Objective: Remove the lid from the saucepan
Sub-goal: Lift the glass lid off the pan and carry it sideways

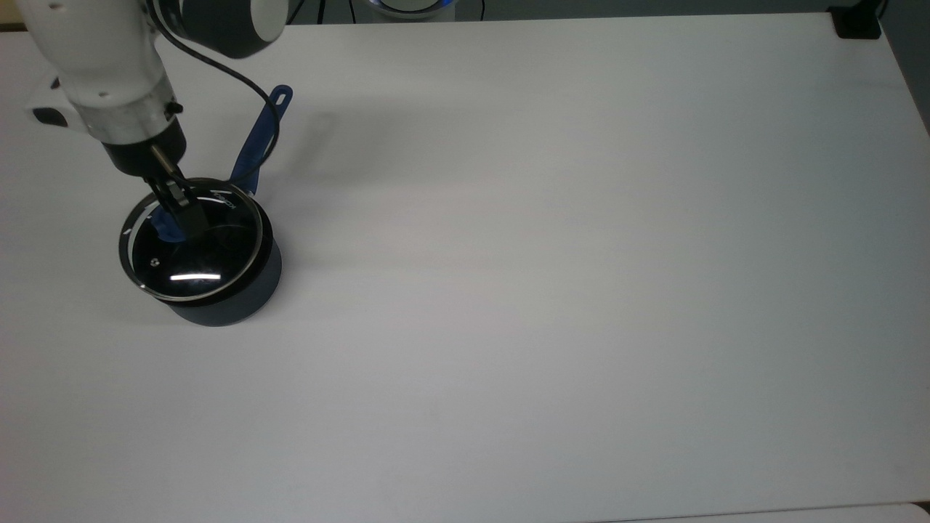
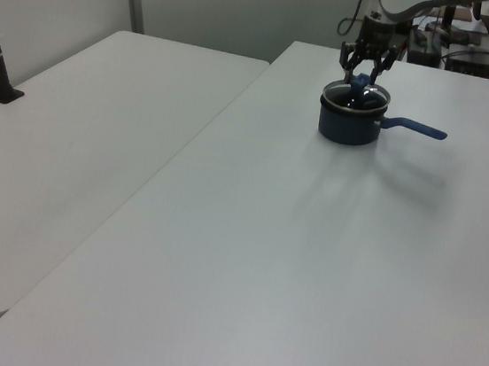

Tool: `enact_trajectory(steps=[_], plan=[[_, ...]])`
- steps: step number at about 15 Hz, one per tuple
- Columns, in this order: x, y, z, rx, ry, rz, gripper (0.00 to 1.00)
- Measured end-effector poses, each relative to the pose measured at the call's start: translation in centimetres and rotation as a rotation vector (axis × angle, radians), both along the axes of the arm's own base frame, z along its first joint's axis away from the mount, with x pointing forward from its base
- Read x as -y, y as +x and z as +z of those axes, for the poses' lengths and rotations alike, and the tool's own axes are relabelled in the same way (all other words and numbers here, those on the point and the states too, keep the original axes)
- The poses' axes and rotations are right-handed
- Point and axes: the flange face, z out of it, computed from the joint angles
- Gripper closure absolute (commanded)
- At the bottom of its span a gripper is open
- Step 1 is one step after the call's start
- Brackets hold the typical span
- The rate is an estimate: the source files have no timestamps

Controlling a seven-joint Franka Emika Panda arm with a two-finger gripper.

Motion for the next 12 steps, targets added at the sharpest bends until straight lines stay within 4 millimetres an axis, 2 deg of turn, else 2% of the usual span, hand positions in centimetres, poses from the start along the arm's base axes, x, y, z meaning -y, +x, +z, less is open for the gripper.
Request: enact_trajectory(steps=[3, 7, 9, 12], plan=[[0.4, -0.4, 1.4, 0.013, -0.003, 0.005, 0.45], [-0.3, -0.4, 1.6, -0.011, 0.007, 0.028, 0.45], [-1.6, -0.3, 1.5, -0.048, 0.022, 0.051, 0.45], [-5.7, 0.6, 1.7, -0.062, 0.028, 0.113, 0.45]])
